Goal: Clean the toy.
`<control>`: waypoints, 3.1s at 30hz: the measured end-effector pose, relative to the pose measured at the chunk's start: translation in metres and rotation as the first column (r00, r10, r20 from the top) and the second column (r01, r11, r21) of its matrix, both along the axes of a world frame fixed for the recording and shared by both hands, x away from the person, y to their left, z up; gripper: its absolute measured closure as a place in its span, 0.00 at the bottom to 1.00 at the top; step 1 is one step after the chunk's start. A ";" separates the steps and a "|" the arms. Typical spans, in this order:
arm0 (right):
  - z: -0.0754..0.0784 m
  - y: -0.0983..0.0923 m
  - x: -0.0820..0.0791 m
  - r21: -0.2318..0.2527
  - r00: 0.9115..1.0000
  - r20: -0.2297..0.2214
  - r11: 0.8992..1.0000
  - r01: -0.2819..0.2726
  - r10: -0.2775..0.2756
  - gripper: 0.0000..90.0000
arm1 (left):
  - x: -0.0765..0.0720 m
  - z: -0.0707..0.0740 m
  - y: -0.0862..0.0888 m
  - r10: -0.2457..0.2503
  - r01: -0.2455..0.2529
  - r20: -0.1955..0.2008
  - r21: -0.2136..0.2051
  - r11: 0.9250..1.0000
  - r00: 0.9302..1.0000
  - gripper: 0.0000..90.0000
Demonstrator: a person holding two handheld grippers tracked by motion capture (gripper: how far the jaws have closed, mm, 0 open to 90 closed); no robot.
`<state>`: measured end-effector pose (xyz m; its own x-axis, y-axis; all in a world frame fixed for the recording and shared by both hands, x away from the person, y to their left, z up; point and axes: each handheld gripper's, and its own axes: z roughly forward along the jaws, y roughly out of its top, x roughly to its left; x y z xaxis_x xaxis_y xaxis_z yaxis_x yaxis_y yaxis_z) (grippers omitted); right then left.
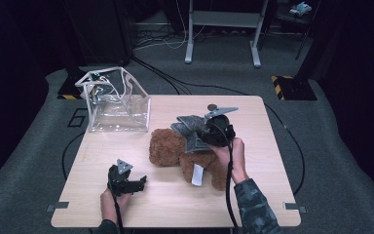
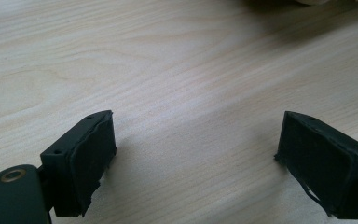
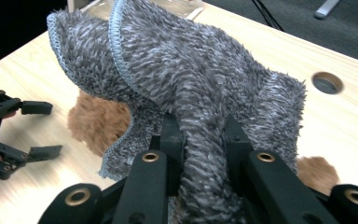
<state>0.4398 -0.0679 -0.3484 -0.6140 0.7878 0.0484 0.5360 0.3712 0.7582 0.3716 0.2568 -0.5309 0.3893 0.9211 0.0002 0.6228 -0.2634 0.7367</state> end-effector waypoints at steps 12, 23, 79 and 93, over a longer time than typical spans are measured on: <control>-0.025 0.047 0.024 0.025 0.998 -0.054 0.999 -0.029 0.030 0.83 | 0.000 0.000 0.000 -0.004 0.004 -0.008 0.001 1.000 1.000 0.12; -0.042 0.060 0.022 0.056 0.992 -0.095 0.996 -0.075 0.080 0.83 | 0.000 0.001 0.001 -0.007 0.007 -0.007 0.005 1.000 1.000 0.12; -0.032 0.070 0.037 0.032 0.997 -0.066 0.998 -0.047 0.049 0.83 | 0.000 0.001 0.001 -0.008 0.008 -0.007 0.007 1.000 1.000 0.12; -0.054 0.072 0.006 0.024 0.985 -0.108 0.991 -0.135 0.137 0.83 | 0.000 0.001 0.001 -0.008 0.008 -0.007 0.006 1.000 1.000 0.12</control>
<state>0.4457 0.0041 -0.4028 -0.7057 0.6959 0.1329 0.5612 0.4345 0.7045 0.3714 0.2574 -0.5304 0.3968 0.9179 0.0025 0.6260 -0.2726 0.7306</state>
